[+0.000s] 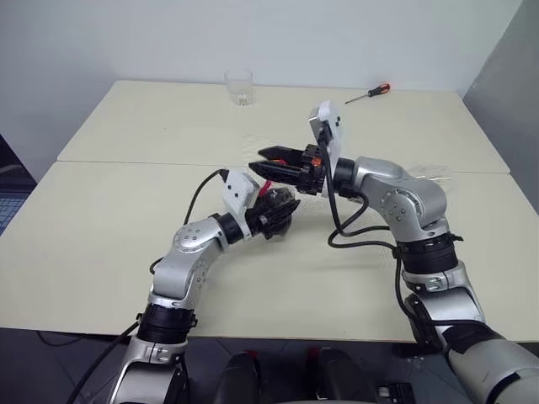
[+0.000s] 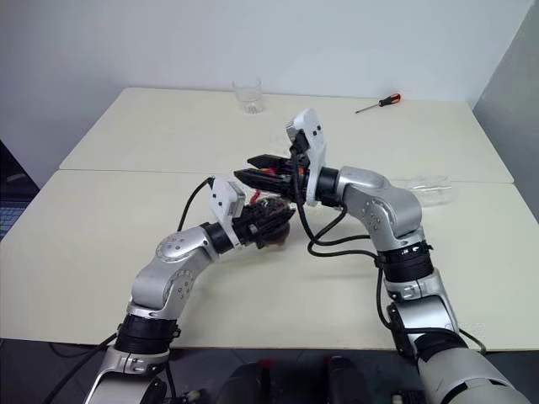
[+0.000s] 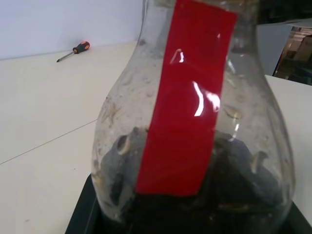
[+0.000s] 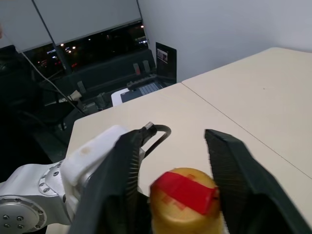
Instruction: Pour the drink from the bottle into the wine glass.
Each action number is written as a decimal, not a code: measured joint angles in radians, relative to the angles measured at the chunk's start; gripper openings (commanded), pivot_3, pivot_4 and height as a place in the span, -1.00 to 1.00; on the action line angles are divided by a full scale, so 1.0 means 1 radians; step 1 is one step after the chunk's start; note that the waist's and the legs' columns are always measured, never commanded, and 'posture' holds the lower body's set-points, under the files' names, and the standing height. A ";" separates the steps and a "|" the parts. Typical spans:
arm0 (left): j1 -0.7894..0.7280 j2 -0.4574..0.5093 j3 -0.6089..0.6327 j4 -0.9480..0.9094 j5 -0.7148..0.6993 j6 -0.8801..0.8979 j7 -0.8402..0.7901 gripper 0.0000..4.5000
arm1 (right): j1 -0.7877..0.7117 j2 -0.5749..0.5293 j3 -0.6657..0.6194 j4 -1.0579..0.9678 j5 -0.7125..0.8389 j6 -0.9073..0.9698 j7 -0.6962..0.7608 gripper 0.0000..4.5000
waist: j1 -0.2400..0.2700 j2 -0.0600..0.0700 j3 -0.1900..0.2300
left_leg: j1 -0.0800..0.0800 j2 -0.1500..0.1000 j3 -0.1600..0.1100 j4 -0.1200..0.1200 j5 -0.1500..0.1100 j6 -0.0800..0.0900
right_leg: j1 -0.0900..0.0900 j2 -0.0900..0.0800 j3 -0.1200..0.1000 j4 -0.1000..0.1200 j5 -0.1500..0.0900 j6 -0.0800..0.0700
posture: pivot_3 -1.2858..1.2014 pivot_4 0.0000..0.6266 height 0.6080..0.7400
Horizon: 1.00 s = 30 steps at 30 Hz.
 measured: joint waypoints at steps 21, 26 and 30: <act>0.155 0.170 0.016 -0.539 -0.363 0.374 -0.020 -0.12 | 0.001 -0.166 0.052 -0.172 0.180 -0.046 0.501 -0.44 | -0.002 0.001 0.001 | -0.005 0.000 0.001 0.000 0.000 0.000 | -0.008 0.000 0.002 0.002 0.000 0.000 | 0.03 -0.52 1.00; 0.214 0.197 0.011 -0.618 -0.425 0.406 -0.030 -0.12 | -0.001 -0.191 0.089 -0.203 0.221 -0.037 0.602 -0.44 | -0.002 0.001 0.001 | -0.005 0.001 0.001 0.000 0.000 0.000 | -0.008 0.001 0.002 0.002 0.000 0.000 | 0.03 -0.52 1.00; 0.218 0.197 0.012 -0.633 -0.452 0.413 -0.017 -0.12 | -0.002 -0.175 0.091 -0.199 0.226 -0.059 0.617 -0.28 | -0.001 0.001 0.001 | -0.005 0.000 0.002 0.001 0.000 0.000 | -0.008 0.001 0.002 0.002 0.000 0.000 | 0.03 -0.52 1.00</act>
